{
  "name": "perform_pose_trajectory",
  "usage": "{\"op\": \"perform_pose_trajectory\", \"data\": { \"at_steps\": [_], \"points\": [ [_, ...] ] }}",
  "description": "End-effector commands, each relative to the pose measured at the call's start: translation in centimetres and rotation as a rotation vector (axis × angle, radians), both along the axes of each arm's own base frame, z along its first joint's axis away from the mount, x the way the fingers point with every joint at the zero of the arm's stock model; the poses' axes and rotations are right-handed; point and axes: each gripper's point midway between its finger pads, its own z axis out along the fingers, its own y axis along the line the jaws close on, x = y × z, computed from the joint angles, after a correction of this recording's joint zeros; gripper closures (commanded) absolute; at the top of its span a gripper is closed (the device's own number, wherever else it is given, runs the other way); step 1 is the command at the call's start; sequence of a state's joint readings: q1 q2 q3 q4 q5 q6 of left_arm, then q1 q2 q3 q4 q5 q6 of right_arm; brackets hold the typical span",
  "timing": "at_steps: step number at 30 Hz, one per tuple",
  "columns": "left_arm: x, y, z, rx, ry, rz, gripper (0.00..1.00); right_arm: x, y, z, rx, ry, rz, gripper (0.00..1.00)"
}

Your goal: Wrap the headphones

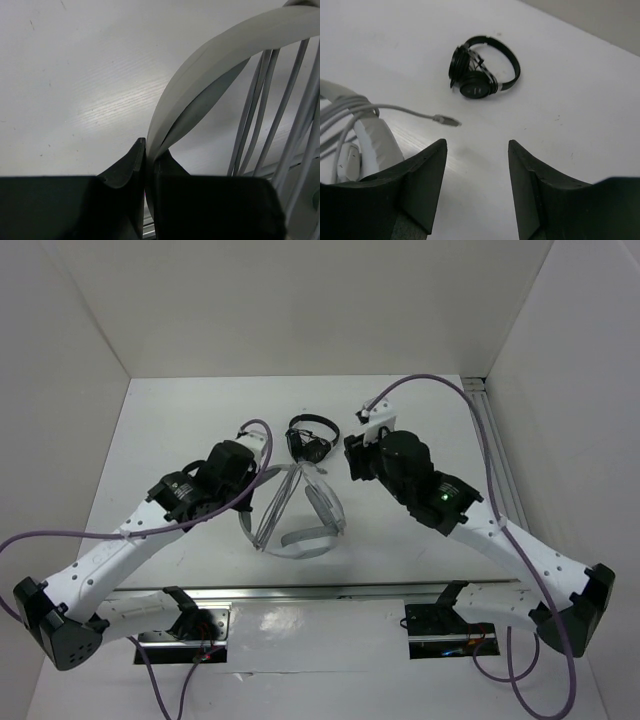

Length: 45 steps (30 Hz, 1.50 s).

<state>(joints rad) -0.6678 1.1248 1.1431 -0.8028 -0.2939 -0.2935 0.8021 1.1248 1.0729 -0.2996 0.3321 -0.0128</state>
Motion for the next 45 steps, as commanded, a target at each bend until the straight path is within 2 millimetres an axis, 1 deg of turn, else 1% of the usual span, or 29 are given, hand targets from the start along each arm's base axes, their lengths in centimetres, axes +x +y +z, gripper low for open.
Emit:
{"op": "perform_pose_trajectory", "data": {
  "at_steps": [1, 2, 4, 5, 6, 7, 8, 9, 11, 13, 14, 16, 17, 18, 20, 21, 22, 24, 25, 29, 32, 33, 34, 35, 36, 40, 42, 44, 45],
  "points": [
    [1.5, -1.5, 2.7, -0.159, -0.127, 0.041, 1.00, -0.1, -2.6, 3.9, 0.131, -0.030, -0.157, 0.40],
    [1.4, -1.5, 2.1, -0.166, -0.123, 0.049, 1.00, -0.5, -3.1, 4.8, 0.158, -0.041, -0.169, 0.40],
    [1.4, -1.9, 2.0, -0.190, -0.122, 0.044, 1.00, -0.8, -3.3, 4.7, 0.168, -0.024, -0.176, 0.43],
    [1.3, -2.1, 1.1, -0.192, -0.094, 0.046, 1.00, -1.1, -3.6, 4.8, 0.179, -0.021, -0.179, 0.44],
    [1.4, -2.0, 1.1, -0.198, -0.092, 0.062, 1.00, -1.1, -3.8, 4.7, 0.170, -0.018, -0.190, 0.47],
    [1.5, -2.3, 0.9, -0.209, -0.084, 0.061, 1.00, -1.4, -4.1, 4.4, 0.169, -0.005, -0.194, 0.81],
    [1.5, -2.4, 1.0, -0.221, -0.080, 0.072, 1.00, -1.5, -4.3, 4.2, 0.183, 0.009, -0.214, 0.97],
    [1.6, -2.5, 0.7, -0.223, -0.070, 0.080, 1.00, -1.7, -4.4, 3.7, 0.178, 0.029, -0.221, 1.00],
    [2.3, -1.8, 0.2, -0.219, -0.068, 0.161, 1.00, -2.1, -4.4, 3.6, 0.204, 0.050, -0.224, 1.00],
    [3.6, -0.6, 0.2, -0.203, -0.062, 0.228, 1.00, -2.6, -4.2, 2.9, 0.204, 0.087, -0.208, 0.82],
    [4.2, -0.1, 0.2, -0.211, -0.060, 0.265, 1.00, -2.6, -4.2, 3.2, 0.204, 0.087, -0.208, 0.66],
    [5.8, 0.7, 0.0, -0.213, -0.040, 0.307, 1.00, -2.8, -4.0, 3.4, 0.215, 0.096, -0.197, 0.52],
    [6.7, 2.1, -0.2, -0.206, -0.036, 0.370, 1.00, -3.0, -3.8, 3.1, 0.211, 0.108, -0.183, 0.48],
    [7.7, 2.7, 0.4, -0.212, -0.046, 0.398, 1.00, -3.0, -3.8, 3.1, 0.211, 0.108, -0.183, 0.46],
    [9.2, 4.3, 0.0, -0.219, -0.022, 0.442, 1.00, -3.1, -3.7, 3.1, 0.204, 0.109, -0.168, 0.44],
    [10.0, 4.8, -0.8, -0.200, 0.002, 0.454, 1.00, -3.1, -3.7, 2.7, 0.197, 0.115, -0.169, 0.44],
    [10.7, 5.4, -0.5, -0.203, -0.006, 0.474, 1.00, -3.1, -3.6, 2.6, 0.199, 0.113, -0.169, 0.43],
    [12.1, 6.7, -1.4, -0.215, 0.027, 0.506, 1.00, -2.9, -3.1, 1.3, 0.168, 0.125, -0.158, 0.43],
    [12.8, 7.2, -1.1, -0.218, 0.020, 0.522, 1.00, -2.9, -3.1, 1.2, 0.168, 0.126, -0.158, 0.43],
    [14.7, 9.7, -2.6, -0.200, 0.053, 0.590, 1.00, -2.5, -2.5, -0.4, 0.140, 0.145, -0.148, 0.43],
    [16.4, 11.2, -3.9, -0.196, 0.066, 0.619, 1.00, -2.4, -1.9, -0.9, 0.136, 0.150, -0.124, 0.43],
    [16.6, 12.3, -4.6, -0.194, 0.085, 0.636, 1.00, -2.6, -1.4, -0.7, 0.145, 0.149, -0.105, 0.43],
    [17.4, 12.6, -4.6, -0.218, 0.075, 0.637, 1.00, -2.6, -1.3, -1.5, 0.129, 0.163, -0.107, 0.43],
    [17.7, 13.0, -4.8, -0.227, 0.086, 0.634, 1.00, -2.5, -1.2, -1.4, 0.136, 0.157, -0.106, 0.43],
    [18.1, 13.1, -5.7, -0.247, 0.107, 0.630, 1.00, -2.4, -1.1, -1.6, 0.129, 0.163, -0.107, 0.43],
    [19.3, 14.5, -6.9, -0.298, 0.115, 0.647, 1.00, -2.5, -0.3, -3.0, 0.092, 0.183, -0.087, 0.43],
    [19.9, 14.5, -6.9, -0.321, 0.105, 0.637, 1.00, -2.6, 0.1, -3.6, 0.076, 0.187, -0.075, 0.43],
    [20.1, 15.6, -7.7, -0.322, 0.108, 0.650, 1.00, -2.5, 0.5, -4.0, 0.075, 0.187, -0.066, 0.43],
    [20.1, 15.4, -8.4, -0.328, 0.120, 0.645, 1.00, -2.4, 0.7, -4.5, 0.064, 0.196, -0.067, 0.43]
  ]
}}
